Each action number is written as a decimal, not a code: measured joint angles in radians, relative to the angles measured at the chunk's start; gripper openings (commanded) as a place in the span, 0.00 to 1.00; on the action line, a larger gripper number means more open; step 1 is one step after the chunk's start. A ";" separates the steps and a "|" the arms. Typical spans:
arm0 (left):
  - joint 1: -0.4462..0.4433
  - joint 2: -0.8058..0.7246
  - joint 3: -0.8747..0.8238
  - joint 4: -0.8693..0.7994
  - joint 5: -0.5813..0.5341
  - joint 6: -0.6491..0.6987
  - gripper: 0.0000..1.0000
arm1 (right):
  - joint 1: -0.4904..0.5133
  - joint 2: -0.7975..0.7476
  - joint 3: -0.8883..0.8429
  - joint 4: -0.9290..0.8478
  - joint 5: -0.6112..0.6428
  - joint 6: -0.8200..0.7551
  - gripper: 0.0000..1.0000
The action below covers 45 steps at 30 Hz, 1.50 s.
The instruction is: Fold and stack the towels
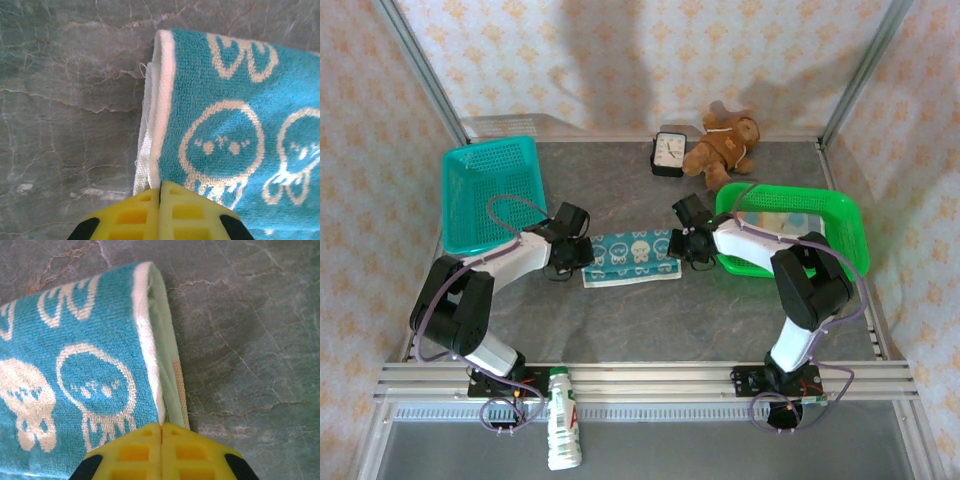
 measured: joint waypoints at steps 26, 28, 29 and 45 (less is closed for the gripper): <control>-0.027 -0.243 -0.171 -0.035 0.073 -0.151 0.00 | -0.010 -0.042 0.000 -0.062 -0.026 -0.036 0.00; -0.034 -0.260 -0.173 -0.035 0.076 -0.169 0.00 | -0.010 -0.049 0.000 -0.072 -0.025 -0.040 0.00; -0.040 -0.269 -0.173 -0.036 0.077 -0.176 0.00 | -0.011 -0.053 0.000 -0.077 -0.025 -0.041 0.00; -0.139 -0.359 -0.200 -0.083 0.075 -0.288 0.00 | -0.015 -0.071 -0.001 -0.149 -0.040 -0.058 0.00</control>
